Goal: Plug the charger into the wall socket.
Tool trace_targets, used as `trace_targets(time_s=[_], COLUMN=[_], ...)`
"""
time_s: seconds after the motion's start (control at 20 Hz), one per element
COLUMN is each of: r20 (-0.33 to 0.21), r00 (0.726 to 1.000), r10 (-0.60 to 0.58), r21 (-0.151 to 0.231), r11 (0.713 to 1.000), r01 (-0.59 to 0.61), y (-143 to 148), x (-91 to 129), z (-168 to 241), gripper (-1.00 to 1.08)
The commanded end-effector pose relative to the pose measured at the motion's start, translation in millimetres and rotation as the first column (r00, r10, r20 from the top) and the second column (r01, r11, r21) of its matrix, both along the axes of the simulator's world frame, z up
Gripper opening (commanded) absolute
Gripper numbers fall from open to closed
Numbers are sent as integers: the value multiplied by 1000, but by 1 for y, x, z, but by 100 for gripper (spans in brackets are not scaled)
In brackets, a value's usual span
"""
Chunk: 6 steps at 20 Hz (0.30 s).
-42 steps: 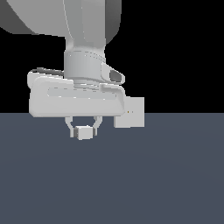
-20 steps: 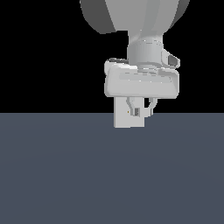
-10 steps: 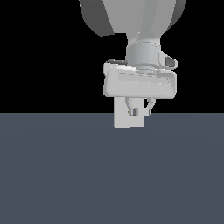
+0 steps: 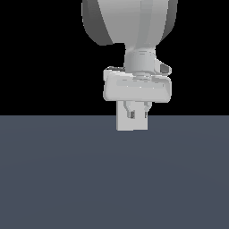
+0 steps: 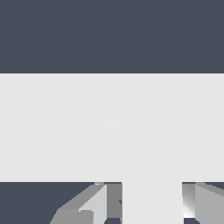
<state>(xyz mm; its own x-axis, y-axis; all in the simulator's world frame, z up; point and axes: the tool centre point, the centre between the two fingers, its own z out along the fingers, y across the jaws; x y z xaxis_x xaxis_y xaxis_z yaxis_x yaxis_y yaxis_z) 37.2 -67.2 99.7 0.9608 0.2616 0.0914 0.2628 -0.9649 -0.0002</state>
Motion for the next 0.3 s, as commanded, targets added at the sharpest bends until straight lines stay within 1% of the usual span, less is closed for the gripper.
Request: trace_targets(time_s=[0.0,0.25], r20=[0,0], r00=[1000,1000], r10=[0,0], r21=[0,0], r11=[1000,1000], r01=[0,0], y=[1,2], x=[6,9], z=[0,0], gripper=[-100,-100])
